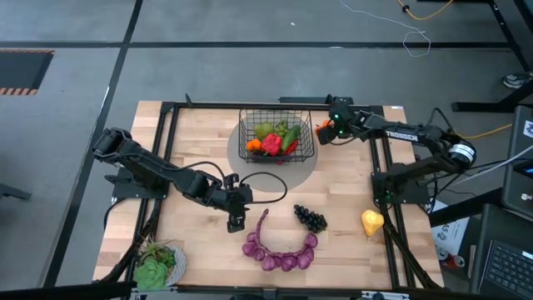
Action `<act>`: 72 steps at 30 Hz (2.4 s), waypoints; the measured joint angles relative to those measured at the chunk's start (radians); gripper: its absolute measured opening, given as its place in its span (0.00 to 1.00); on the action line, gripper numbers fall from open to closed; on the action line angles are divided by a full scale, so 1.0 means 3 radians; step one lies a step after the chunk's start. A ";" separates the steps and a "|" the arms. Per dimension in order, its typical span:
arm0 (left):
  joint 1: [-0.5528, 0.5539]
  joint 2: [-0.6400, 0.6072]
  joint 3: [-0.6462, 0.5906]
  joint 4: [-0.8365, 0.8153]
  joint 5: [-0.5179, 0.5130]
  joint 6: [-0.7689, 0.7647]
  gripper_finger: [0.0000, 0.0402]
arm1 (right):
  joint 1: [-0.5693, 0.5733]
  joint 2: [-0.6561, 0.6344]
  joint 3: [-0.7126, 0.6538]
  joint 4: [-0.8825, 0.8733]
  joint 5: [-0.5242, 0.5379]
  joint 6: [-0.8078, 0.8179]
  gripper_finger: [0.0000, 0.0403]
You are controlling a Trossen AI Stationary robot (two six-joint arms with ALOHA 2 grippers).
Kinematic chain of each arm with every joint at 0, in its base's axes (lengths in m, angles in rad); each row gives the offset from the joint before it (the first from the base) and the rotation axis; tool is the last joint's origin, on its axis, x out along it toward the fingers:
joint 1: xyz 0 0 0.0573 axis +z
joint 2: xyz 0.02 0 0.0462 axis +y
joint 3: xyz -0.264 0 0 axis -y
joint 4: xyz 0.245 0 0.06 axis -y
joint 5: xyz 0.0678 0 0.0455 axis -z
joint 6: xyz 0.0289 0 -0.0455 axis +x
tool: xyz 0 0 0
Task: Build produce basket
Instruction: Put the tangerines into the black wire basket
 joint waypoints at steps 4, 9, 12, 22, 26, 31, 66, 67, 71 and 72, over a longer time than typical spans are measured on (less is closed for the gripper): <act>0.0000 0.0000 0.0000 0.0000 -0.0001 0.0001 0.27 | 0.0000 0.0096 0.0001 0.0273 -0.0027 -0.0219 0.45; 0.0000 0.0000 0.0000 0.0000 -0.0006 0.0000 0.27 | 0.0000 0.0109 0.0000 0.0415 -0.0018 -0.0386 0.45; 0.0000 0.0000 0.0000 0.0000 -0.0023 0.0001 0.27 | 0.0000 0.0109 0.0000 0.0412 0.0031 -0.0230 0.45; 0.0000 0.0000 0.0000 0.0000 -0.0028 -0.0003 0.27 | -0.0166 0.0109 0.0000 0.0290 0.0039 0.0143 0.60; 0.0000 0.0000 0.0000 0.0000 -0.0028 -0.0003 0.27 | -0.0188 0.0124 0.0000 0.0290 0.0042 0.0249 0.71; 0.0000 0.0000 0.0000 -0.0002 -0.0028 -0.0004 0.27 | -0.0187 0.0319 0.0000 0.0293 0.0040 0.0247 0.78; 0.0000 0.0000 0.0000 -0.0025 -0.0028 -0.0008 0.27 | -0.0203 0.1046 0.0009 0.0850 0.0128 0.0125 0.41; 0.0000 0.0000 0.0000 -0.0025 -0.0028 -0.0008 0.27 | -0.0203 0.1016 0.0003 0.0832 0.0123 0.0115 0.41; -0.0001 0.0000 0.0000 -0.0025 -0.0028 -0.0010 0.27 | -0.0200 0.0766 -0.0019 0.0636 0.0079 0.0060 0.40; -0.0001 0.0000 0.0000 -0.0025 -0.0028 -0.0010 0.27 | -0.0200 0.0674 -0.0014 0.0617 0.0088 0.0059 0.40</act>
